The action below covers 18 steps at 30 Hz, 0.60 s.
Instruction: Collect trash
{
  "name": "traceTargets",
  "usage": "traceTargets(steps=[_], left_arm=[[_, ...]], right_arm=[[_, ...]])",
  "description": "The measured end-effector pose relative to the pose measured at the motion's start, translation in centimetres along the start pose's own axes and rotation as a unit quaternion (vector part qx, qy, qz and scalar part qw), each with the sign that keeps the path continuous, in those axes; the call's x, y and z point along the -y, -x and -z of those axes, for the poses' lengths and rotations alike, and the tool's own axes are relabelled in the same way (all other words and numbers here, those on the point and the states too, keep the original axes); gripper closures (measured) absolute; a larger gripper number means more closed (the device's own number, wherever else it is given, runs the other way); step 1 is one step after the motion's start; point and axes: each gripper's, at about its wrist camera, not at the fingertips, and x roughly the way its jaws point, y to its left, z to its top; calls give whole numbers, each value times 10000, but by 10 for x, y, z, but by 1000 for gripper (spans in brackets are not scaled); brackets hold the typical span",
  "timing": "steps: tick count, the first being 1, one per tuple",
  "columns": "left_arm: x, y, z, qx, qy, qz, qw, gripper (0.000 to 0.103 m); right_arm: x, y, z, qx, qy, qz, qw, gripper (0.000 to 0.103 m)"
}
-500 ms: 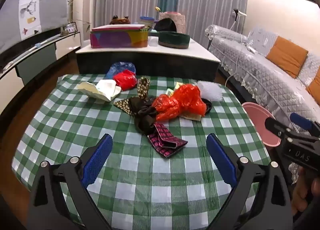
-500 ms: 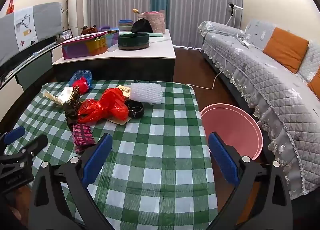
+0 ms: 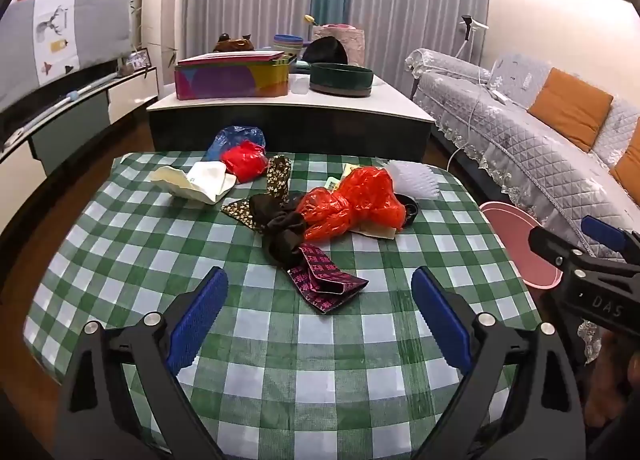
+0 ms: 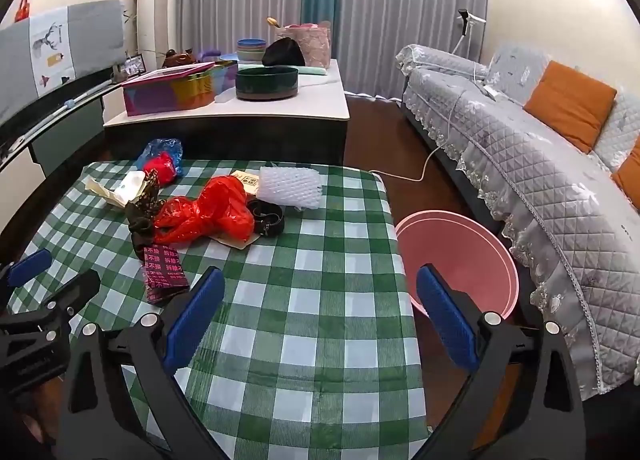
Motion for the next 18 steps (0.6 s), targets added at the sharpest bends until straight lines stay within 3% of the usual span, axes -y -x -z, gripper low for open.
traceTargets(steps=[8,18], left_arm=[[-2,1,-1,-26,103,62,9999,13],[-2,1,-2,9,93,120,9999,13]], right_arm=[[-4,3,-1,41,10,61,10000,18],[-7,5,-1,76,42,33,10000,19]])
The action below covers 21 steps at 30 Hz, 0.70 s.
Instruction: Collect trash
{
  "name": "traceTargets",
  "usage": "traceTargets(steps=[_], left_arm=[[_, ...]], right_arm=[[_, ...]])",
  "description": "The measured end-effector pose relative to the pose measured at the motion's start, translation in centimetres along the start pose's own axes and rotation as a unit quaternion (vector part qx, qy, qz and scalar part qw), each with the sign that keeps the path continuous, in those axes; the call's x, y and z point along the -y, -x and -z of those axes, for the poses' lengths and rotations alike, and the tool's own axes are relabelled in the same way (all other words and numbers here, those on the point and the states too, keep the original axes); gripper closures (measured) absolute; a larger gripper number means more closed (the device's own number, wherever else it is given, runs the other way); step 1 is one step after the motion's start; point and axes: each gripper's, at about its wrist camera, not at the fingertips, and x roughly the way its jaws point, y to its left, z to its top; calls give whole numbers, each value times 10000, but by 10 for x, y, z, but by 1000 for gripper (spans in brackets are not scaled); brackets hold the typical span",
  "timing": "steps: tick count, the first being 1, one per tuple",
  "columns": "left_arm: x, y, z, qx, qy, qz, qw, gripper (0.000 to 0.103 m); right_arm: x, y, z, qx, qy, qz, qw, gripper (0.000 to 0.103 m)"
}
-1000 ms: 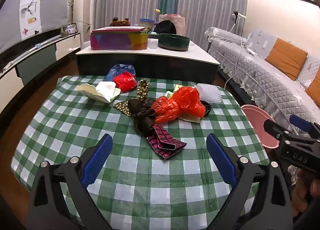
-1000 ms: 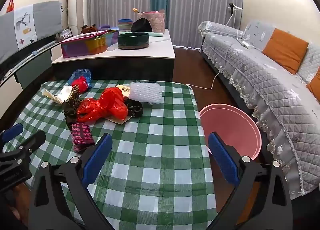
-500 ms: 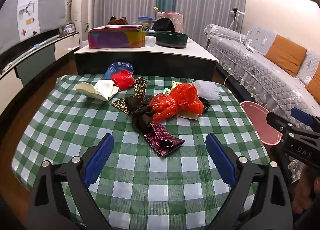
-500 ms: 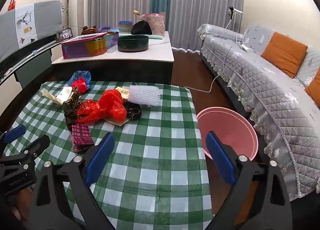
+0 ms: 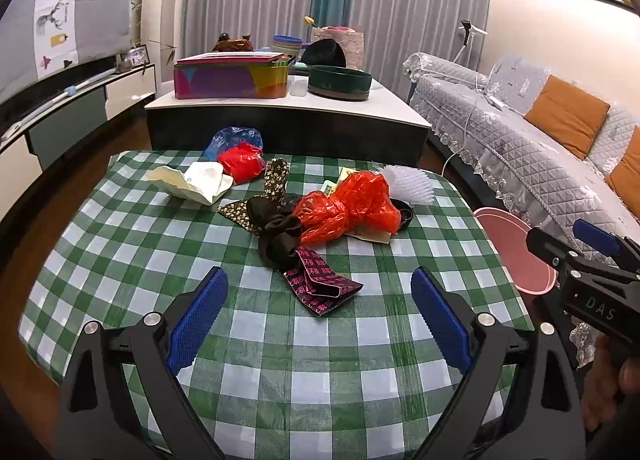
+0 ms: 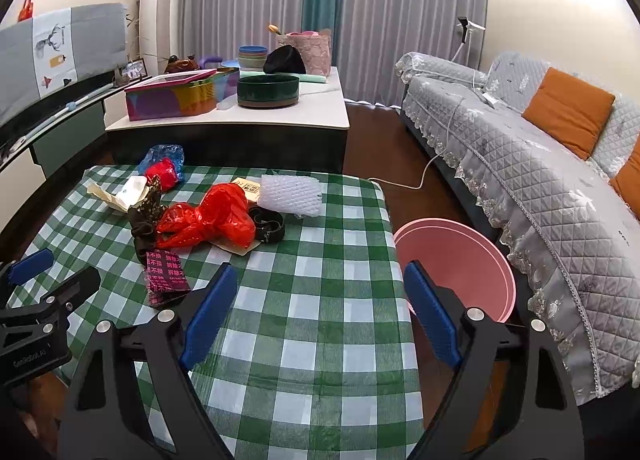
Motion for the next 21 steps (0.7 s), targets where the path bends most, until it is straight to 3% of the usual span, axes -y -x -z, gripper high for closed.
traceTargets(steps=[21], left_arm=[[5,0,-2,32,-16,60,10000,13]], right_arm=[[1,3,0,73,-5,100,9999,27]])
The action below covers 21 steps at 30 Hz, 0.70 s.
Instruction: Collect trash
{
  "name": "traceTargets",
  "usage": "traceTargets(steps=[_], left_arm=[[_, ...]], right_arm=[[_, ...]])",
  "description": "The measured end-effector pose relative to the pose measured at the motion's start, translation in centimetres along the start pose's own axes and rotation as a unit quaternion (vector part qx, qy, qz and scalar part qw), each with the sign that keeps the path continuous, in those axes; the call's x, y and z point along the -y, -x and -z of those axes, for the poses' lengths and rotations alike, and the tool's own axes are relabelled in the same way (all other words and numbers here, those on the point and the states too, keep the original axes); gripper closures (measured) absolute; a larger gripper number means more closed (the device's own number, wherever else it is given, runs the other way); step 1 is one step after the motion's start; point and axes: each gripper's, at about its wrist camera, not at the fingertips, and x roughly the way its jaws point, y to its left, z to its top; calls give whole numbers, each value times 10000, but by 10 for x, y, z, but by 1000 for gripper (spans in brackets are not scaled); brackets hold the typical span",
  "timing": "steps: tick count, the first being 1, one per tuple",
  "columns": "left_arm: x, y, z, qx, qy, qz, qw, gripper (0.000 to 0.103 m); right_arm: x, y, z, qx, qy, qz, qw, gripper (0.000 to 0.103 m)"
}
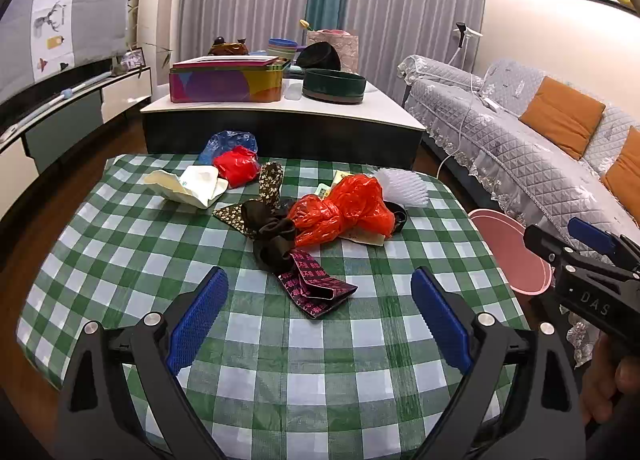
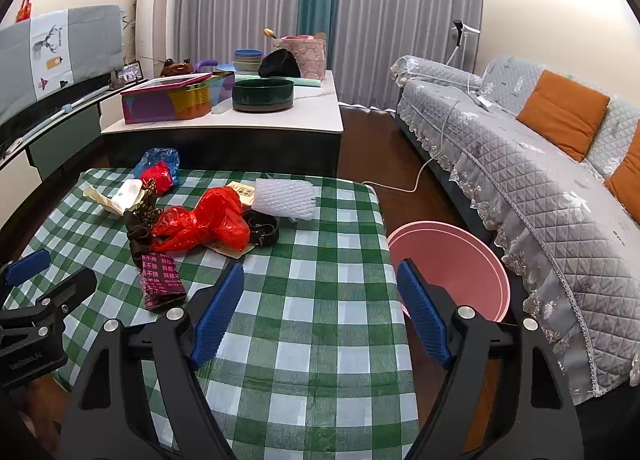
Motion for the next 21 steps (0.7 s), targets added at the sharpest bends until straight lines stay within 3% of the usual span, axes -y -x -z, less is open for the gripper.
traceTargets(steps=[15,21], left_arm=[[1,-1,0,9,5,22,10000,13],[1,-1,0,8,15,30,10000,14]], right_arm=[[0,1,-1,26,-20,5,10000,30],[1,0,-2,-4,-124,-233,9997,38]])
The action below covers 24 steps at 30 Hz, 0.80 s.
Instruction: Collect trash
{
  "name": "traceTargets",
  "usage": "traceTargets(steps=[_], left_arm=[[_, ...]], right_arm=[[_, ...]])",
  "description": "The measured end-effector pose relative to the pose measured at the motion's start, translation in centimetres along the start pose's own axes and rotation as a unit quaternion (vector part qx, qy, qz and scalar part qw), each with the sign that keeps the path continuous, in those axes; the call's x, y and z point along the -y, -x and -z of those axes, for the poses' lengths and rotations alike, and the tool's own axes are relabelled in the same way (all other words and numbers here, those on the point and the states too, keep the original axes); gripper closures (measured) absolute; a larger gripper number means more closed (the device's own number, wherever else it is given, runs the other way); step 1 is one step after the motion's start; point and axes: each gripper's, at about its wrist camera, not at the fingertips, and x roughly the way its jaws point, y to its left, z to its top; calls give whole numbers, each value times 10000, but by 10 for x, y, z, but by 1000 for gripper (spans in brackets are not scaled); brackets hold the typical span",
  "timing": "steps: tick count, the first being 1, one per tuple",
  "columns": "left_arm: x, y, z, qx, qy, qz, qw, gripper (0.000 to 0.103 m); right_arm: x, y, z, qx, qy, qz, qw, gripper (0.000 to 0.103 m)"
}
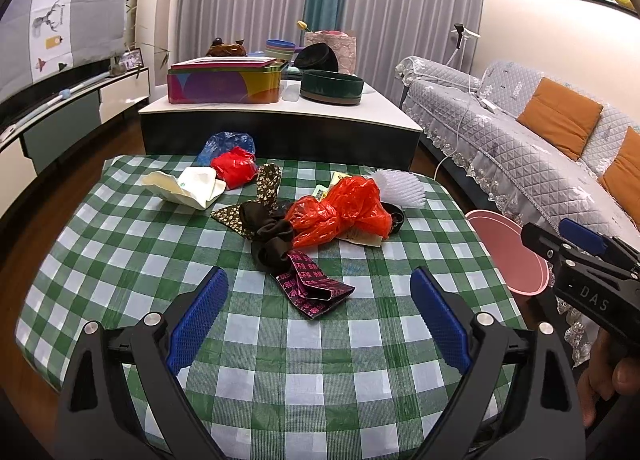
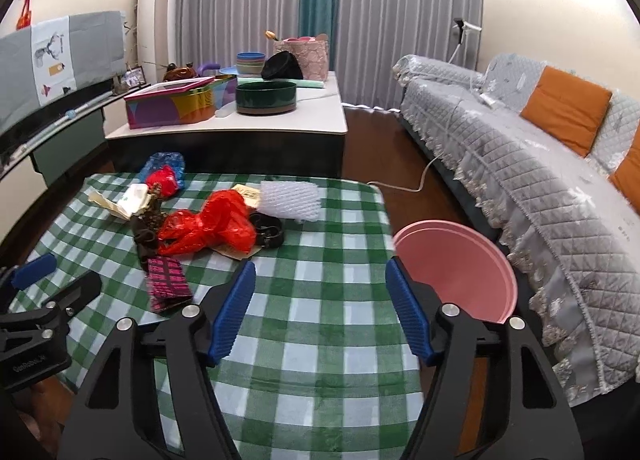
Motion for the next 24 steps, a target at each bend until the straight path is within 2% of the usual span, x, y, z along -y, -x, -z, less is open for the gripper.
traceTargets(steps=[11,16,18,24], left_arm=[[0,1,-1,-6,-21,166,9999,31],[-4,2,-1,-9,7,276,9996,33],[-4,2,0,-40,-24,333,9994,38],[-2,2,3,-38,-125,339,9993,38]], right_arm=[[-3,5,-2,152,49,-129,9998,38],[-5,10,-5,231,24,-129,9996,38],[-5,12,-5,247,24,-119,9996,38],[-6,16,-4,296,110,-62,9995,36]])
